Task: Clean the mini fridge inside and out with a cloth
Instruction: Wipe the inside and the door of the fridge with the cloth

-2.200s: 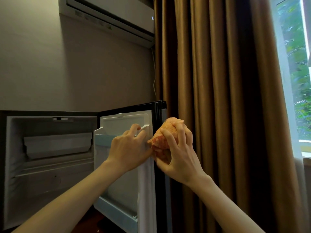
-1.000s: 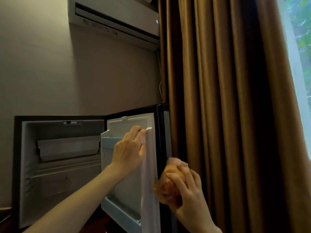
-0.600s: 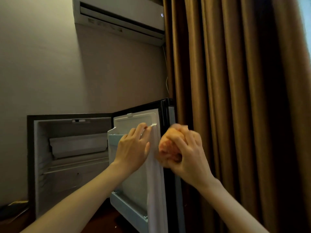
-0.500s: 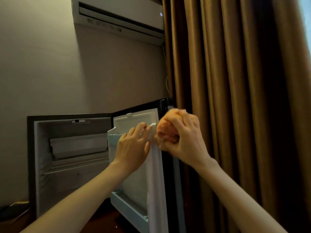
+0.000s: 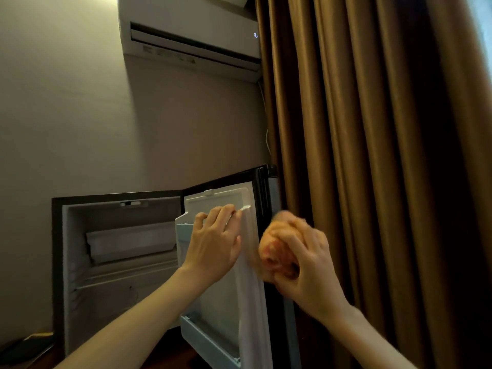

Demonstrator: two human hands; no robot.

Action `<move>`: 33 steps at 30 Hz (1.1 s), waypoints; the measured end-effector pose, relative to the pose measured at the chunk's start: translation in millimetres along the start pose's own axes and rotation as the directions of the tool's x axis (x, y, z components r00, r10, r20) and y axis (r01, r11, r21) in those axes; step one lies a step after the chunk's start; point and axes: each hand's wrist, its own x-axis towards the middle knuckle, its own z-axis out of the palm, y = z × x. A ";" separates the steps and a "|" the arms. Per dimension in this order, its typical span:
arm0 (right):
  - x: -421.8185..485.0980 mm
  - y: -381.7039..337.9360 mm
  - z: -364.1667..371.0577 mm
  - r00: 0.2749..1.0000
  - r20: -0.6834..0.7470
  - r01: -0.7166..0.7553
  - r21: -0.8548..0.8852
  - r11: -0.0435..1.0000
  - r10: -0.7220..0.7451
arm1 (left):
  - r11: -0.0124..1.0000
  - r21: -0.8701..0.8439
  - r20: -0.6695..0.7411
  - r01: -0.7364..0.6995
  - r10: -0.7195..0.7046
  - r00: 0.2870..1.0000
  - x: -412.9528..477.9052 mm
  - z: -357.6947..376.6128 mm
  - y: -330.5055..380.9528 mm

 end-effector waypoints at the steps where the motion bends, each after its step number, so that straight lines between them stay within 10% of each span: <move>1: -18.1 0.4 5.1 1.000 0.022 -0.022 -0.003 1.000 0.022 | 1.000 -0.017 -0.013 0.005 -0.005 1.000 -0.2 0.1 0.3; 18: 117.8 -16.7 -21.3 0.992 -0.091 0.085 0.001 0.996 -0.084 | 0.989 -0.143 -0.031 0.043 -0.048 0.998 -8.2 2.7 -1.4; 33: -120.9 2.4 38.1 0.997 0.018 -0.077 0.151 0.986 0.075 | 0.980 -0.159 -0.017 0.120 -0.125 0.992 -12.6 -5.4 0.8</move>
